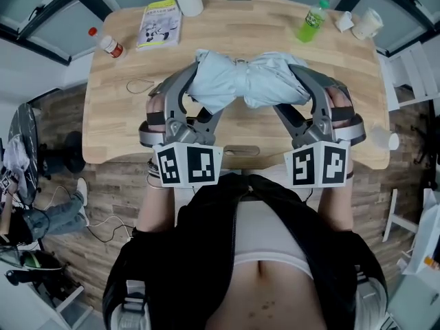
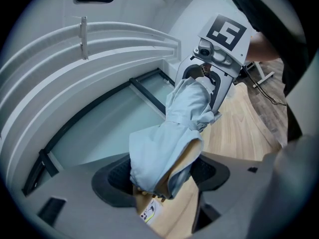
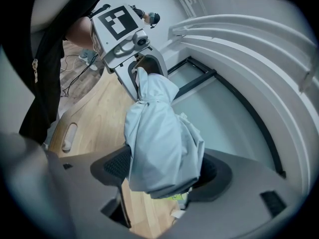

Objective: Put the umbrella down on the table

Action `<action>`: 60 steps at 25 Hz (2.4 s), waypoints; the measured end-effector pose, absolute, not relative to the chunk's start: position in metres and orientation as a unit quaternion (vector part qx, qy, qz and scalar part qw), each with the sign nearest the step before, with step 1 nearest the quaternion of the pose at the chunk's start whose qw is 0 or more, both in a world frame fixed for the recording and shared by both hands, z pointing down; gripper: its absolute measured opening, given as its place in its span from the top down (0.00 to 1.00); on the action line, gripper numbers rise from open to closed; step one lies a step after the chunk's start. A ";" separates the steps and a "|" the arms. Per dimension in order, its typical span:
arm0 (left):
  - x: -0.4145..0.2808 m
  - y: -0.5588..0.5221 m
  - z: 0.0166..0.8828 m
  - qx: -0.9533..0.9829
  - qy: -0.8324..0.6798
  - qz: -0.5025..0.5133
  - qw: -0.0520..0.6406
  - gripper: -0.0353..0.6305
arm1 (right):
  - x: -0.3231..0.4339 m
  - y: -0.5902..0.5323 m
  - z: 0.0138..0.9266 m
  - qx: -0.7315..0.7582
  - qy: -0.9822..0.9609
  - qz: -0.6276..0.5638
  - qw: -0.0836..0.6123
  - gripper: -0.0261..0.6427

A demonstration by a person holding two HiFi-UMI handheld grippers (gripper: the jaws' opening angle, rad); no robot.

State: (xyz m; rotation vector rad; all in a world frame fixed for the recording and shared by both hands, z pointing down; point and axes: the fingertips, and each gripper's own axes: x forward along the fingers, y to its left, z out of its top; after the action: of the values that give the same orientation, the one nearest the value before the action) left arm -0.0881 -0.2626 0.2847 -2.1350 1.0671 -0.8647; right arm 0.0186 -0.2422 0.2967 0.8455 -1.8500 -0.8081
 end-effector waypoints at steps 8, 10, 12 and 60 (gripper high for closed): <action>-0.087 -0.298 0.287 -0.815 0.381 -0.319 0.297 0.46 | 0.019 -0.274 0.298 0.355 -0.744 -0.313 0.472 0.42; -0.084 -0.304 0.286 -0.817 0.381 -0.317 0.297 0.46 | 0.022 -0.279 0.297 0.356 -0.742 -0.313 0.474 0.42; -0.080 -0.308 0.286 -0.817 0.382 -0.316 0.295 0.46 | 0.026 -0.284 0.295 0.353 -0.742 -0.315 0.475 0.42; -0.054 -0.308 0.319 -0.803 0.404 -0.356 0.255 0.46 | 0.053 -0.296 0.334 0.300 -0.768 -0.322 0.465 0.42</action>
State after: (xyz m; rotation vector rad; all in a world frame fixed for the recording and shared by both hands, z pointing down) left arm -0.0543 -0.3081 0.3192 -2.1793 1.0980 -0.9679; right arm 0.0531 -0.2961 0.3339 0.7356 -1.8864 -0.7916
